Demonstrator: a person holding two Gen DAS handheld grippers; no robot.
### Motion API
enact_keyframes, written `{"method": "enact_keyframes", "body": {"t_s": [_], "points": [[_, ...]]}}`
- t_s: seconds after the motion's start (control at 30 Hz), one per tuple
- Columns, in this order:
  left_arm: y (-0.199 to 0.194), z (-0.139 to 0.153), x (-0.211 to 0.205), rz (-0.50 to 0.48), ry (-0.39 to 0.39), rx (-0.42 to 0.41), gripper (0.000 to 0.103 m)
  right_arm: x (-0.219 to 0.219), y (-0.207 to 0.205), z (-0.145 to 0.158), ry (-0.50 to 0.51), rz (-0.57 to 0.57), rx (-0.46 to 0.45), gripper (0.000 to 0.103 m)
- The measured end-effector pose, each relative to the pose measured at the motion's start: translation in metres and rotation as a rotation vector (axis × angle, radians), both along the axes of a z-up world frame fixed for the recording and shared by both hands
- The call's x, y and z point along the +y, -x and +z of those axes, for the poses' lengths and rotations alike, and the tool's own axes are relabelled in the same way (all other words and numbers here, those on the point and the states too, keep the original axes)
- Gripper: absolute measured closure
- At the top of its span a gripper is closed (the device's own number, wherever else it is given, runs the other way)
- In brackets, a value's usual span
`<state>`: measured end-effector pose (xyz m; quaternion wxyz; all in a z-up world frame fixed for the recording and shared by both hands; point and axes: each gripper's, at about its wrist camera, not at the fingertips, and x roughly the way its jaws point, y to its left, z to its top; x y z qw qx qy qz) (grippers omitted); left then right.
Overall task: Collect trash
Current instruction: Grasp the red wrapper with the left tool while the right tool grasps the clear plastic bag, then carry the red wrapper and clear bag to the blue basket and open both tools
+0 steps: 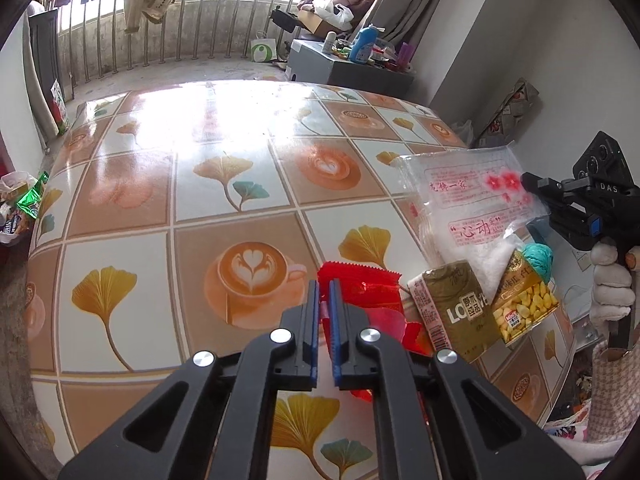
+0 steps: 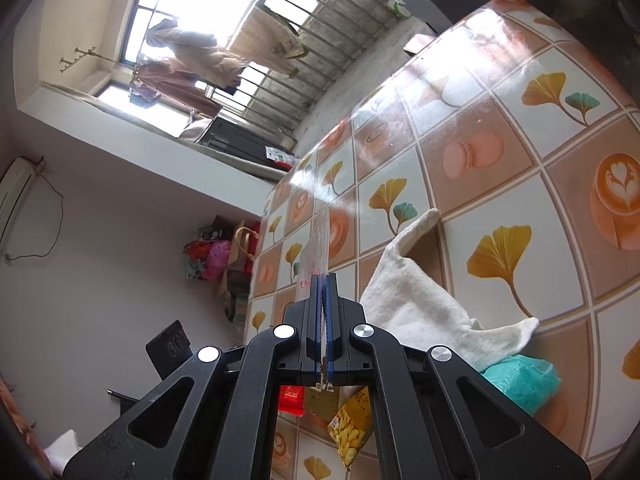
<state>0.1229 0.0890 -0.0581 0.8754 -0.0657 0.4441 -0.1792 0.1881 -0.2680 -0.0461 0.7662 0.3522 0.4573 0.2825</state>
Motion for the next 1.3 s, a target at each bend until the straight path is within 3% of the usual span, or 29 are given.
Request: {"method": "enact_keyframes", "body": {"t_s": [0.4, 0.63, 0.8, 0.93, 1.2, 1.3], "points": [[0.001, 0.079, 0.019, 0.003, 0.056, -0.173, 0.100, -0.013, 0.008, 0.009, -0.127, -0.062, -0.065, 0.103], [-0.009, 0.127, -0.014, -0.068, 0.078, -0.255, 0.100, -0.063, 0.033, 0.022, -0.221, -0.181, -0.151, 0.103], [-0.019, 0.154, -0.075, -0.192, 0.101, -0.304, 0.100, -0.116, 0.066, 0.029, -0.237, -0.319, -0.217, 0.103], [-0.032, 0.163, -0.133, -0.313, 0.137, -0.296, 0.100, -0.161, 0.102, 0.027, -0.225, -0.463, -0.242, 0.103], [-0.044, 0.153, -0.273, -0.552, 0.130, -0.234, 0.100, -0.246, 0.174, -0.001, -0.216, -0.768, -0.230, 0.103], [-0.043, 0.142, -0.327, -0.627, 0.110, -0.213, 0.100, -0.270, 0.195, -0.013, -0.156, -0.878, -0.205, 0.103]]}}
